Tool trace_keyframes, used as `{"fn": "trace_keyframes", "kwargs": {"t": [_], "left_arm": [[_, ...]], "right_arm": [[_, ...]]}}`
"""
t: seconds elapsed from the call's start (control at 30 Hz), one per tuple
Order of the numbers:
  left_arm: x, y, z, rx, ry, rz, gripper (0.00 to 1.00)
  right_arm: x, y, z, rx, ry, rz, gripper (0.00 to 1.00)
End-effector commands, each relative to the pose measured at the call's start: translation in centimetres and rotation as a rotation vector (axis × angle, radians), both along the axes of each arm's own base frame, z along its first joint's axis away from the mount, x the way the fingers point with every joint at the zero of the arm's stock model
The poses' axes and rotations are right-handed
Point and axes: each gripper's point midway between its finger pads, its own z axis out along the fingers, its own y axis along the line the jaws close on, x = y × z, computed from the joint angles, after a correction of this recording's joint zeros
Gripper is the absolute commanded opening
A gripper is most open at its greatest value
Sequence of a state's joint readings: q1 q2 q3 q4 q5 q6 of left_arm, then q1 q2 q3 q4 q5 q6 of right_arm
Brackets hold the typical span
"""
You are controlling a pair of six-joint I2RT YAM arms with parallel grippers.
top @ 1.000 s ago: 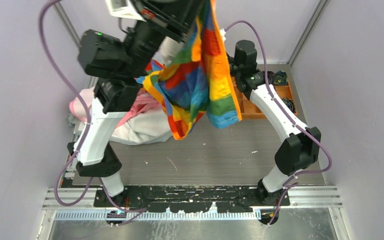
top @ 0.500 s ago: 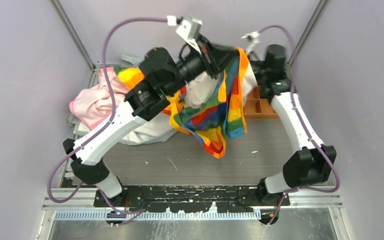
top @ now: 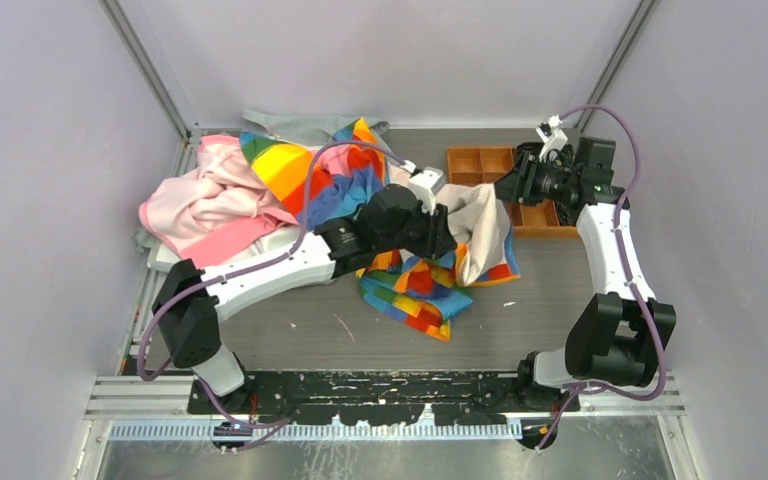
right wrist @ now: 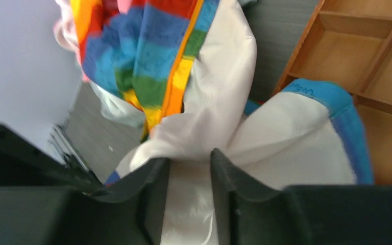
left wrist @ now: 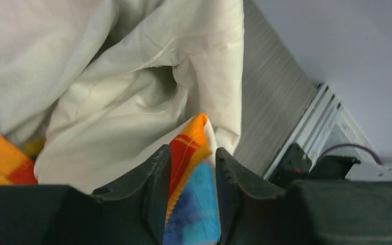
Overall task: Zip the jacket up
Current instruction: Place the jacket at the center of the board, then flatten out the jacket at the center of the board.
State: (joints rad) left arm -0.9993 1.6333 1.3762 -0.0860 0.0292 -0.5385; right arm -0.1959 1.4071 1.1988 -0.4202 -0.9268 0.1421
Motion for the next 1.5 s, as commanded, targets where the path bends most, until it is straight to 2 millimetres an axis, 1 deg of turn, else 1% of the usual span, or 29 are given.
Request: {"fn": "trace_keyframes", "kwargs": {"t": [0.0, 0.07, 0.13, 0.2, 0.3, 0.33, 0.43, 0.5, 0.57, 0.63, 0.7, 0.83, 0.97, 1.07, 1.17, 1.23, 1.33, 1.37, 1.4, 1.47], "left_arm": [[-2.4, 2.9, -1.4, 0.153, 0.02, -0.078, 0.45], [-2.6, 5.3, -2.3, 0.245, -0.006, -0.054, 0.53], [-2.3, 8.0, -2.7, 0.31, -0.048, 0.005, 0.64], [-2.0, 10.9, -2.1, 0.34, -0.101, 0.082, 0.78], [-1.3, 14.9, -1.4, 0.367, -0.171, 0.223, 0.96], [-1.2, 16.0, -1.2, 0.365, -0.189, 0.259, 0.99], [-0.9, 18.6, -0.7, 0.327, -0.22, 0.346, 1.0], [-0.8, 20.0, -0.7, 0.276, -0.206, 0.389, 1.0], [-0.5, 20.9, -1.0, 0.22, -0.167, 0.422, 1.0], [-0.1, 21.4, -1.3, 0.151, -0.119, 0.44, 0.99], [0.3, 21.2, -1.5, 0.079, -0.07, 0.444, 0.97], [1.4, 19.8, -1.6, -0.04, 0.0, 0.456, 0.95], [2.9, 18.6, -2.7, -0.065, 0.1, 0.519, 0.91], [3.8, 18.3, -3.5, -0.009, 0.171, 0.577, 0.9], [4.8, 18.8, -4.2, 0.079, 0.223, 0.674, 0.89], [5.6, 19.1, -4.9, 0.157, 0.224, 0.738, 0.89], [6.4, 18.5, -4.9, 0.252, 0.198, 0.779, 0.89], [6.8, 18.1, -4.2, 0.269, 0.18, 0.783, 0.88], [7.2, 17.6, -4.2, 0.299, 0.168, 0.78, 0.84], [7.9, 16.8, -4.4, 0.365, 0.15, 0.76, 0.72]], "right_arm": [[-3.0, 0.1, 0.0, -0.115, -0.082, 0.097, 0.48], [-3.6, 0.3, -0.5, -0.116, -0.078, 0.106, 0.55], [-4.0, 0.4, -0.6, -0.12, -0.092, 0.114, 0.6], [-4.3, 0.4, -0.8, -0.123, -0.1, 0.115, 0.63], [-4.6, 0.6, -1.1, -0.115, -0.102, 0.124, 0.66], [-4.7, 0.7, -1.2, -0.111, -0.103, 0.128, 0.66], [-4.9, 0.9, -1.4, -0.103, -0.109, 0.138, 0.66], [-4.9, 0.9, -1.4, -0.102, -0.114, 0.139, 0.66], [-4.9, 0.9, -1.4, -0.102, -0.115, 0.14, 0.67], [-4.9, 0.9, -1.5, -0.101, -0.114, 0.14, 0.67], [-4.8, 0.9, -1.7, -0.099, -0.108, 0.14, 0.67], [-4.8, 0.9, -1.8, -0.1, -0.108, 0.14, 0.67], [-4.8, 0.9, -1.7, -0.103, -0.109, 0.139, 0.67], [-4.8, 0.8, -1.8, -0.104, -0.107, 0.137, 0.67], [-4.7, 0.8, -1.8, -0.104, -0.104, 0.137, 0.67], [-4.7, 0.8, -1.8, -0.103, -0.101, 0.137, 0.67], [-4.7, 0.8, -1.9, -0.103, -0.098, 0.136, 0.68], [-4.7, 0.8, -1.9, -0.103, -0.098, 0.136, 0.68], [-4.7, 0.8, -1.8, -0.103, -0.098, 0.136, 0.67], [-4.7, 0.8, -1.9, -0.105, -0.097, 0.134, 0.68]]}}
